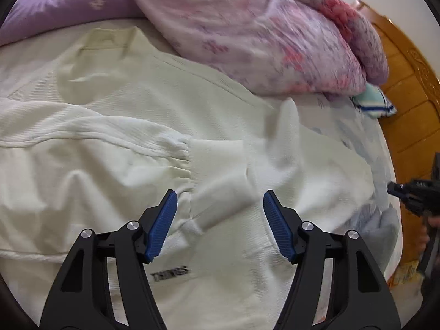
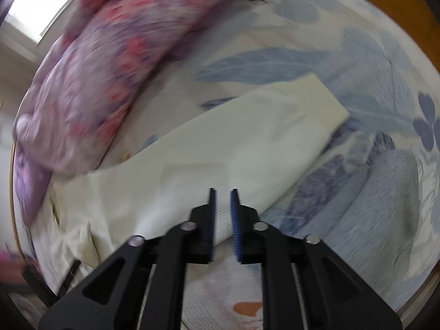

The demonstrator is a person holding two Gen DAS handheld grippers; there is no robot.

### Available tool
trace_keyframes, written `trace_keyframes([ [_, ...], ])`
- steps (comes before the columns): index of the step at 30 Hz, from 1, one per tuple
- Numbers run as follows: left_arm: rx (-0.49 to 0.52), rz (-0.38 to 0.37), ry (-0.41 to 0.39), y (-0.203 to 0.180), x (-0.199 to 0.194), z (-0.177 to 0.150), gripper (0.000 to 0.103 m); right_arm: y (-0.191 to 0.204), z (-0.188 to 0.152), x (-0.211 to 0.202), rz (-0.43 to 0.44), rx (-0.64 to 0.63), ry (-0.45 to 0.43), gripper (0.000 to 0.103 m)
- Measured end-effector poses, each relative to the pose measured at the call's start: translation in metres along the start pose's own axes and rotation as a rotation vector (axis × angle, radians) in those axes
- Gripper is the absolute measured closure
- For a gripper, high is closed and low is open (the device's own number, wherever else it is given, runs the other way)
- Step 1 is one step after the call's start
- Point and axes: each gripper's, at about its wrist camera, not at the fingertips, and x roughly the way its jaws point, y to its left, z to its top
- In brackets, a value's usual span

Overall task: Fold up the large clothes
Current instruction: 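Grasp a sleeve cuff with the left gripper and fold it across the jacket body, then grasp the other sleeve cuff with the right gripper and fold it across the body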

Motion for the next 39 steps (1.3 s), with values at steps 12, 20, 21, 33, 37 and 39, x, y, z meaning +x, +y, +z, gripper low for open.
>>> trace_keyframes([
  [12, -0.063, 0.14, -0.069, 0.008, -0.027, 0.005, 0.017, -0.06, 0.033, 0.05, -0.165, 0.242, 0.096, 0.057],
  [20, -0.006, 0.302, 0.201, 0.036, 0.038, -0.012, 0.016, -0.101, 0.035, 0.083, -0.063, 0.476, 0.025, 0.056],
  [21, 0.002, 0.299, 0.195, 0.037, 0.04, -0.013, 0.015, -0.103, 0.035, 0.085, -0.046, 0.479, 0.013, 0.061],
  [33, -0.109, 0.198, 0.131, 0.092, -0.034, -0.007, 0.014, 0.021, 0.004, -0.009, 0.014, -0.002, -0.302, 0.098],
  [37, -0.138, 0.223, 0.1, 0.129, -0.069, -0.01, 0.014, 0.101, -0.021, -0.046, 0.087, -0.177, -0.354, 0.099],
  [39, -0.167, 0.244, 0.096, 0.151, -0.085, -0.006, 0.014, 0.152, -0.046, -0.062, 0.113, -0.271, -0.376, 0.099],
])
